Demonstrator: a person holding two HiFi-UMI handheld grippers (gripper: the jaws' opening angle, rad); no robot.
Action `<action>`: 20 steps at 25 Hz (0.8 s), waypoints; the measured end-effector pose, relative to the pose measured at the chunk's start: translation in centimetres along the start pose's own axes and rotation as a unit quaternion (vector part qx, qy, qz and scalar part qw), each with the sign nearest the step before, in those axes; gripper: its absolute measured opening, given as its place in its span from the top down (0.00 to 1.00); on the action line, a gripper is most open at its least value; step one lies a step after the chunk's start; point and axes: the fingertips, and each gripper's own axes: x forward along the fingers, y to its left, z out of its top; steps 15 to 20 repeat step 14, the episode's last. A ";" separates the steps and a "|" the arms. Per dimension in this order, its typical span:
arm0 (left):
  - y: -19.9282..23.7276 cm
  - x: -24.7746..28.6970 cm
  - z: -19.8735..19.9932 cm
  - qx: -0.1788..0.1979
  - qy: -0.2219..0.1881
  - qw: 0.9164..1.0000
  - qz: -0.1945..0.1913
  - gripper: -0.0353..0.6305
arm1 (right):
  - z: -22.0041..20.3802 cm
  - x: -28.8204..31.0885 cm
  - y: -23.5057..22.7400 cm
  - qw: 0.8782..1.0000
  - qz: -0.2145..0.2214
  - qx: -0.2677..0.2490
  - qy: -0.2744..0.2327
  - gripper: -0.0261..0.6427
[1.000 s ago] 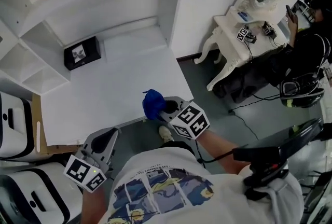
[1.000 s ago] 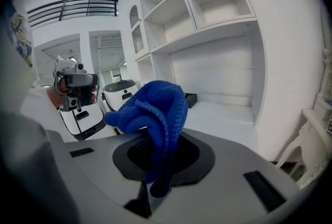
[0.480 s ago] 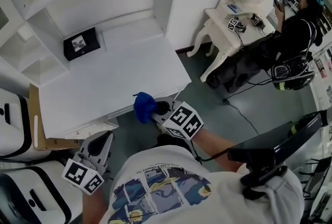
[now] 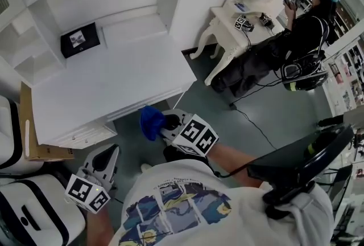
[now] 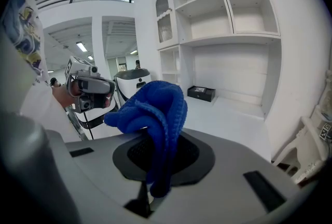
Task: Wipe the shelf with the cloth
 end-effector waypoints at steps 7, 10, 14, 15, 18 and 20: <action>-2.5 0.4 -1.3 -0.002 0.006 1.000 0.024 0.93 | -1.0 -2.0 0.0 1.000 0.020 -0.014 -0.007 0.86; -3.8 1.8 -1.7 -0.002 0.012 0.999 0.041 0.93 | -1.6 -3.4 -0.9 0.999 0.033 -0.021 -0.015 0.86; -6.5 5.4 -1.9 0.001 0.014 0.998 0.055 0.93 | -3.4 -6.6 -3.3 0.999 0.043 -0.026 -0.019 0.86; -6.5 5.4 -1.9 0.001 0.014 0.998 0.055 0.93 | -3.4 -6.6 -3.3 0.999 0.043 -0.026 -0.019 0.86; -6.5 5.4 -1.9 0.001 0.014 0.998 0.055 0.93 | -3.4 -6.6 -3.3 0.999 0.043 -0.026 -0.019 0.86; -6.5 5.4 -1.9 0.001 0.014 0.998 0.055 0.93 | -3.4 -6.6 -3.3 0.999 0.043 -0.026 -0.019 0.86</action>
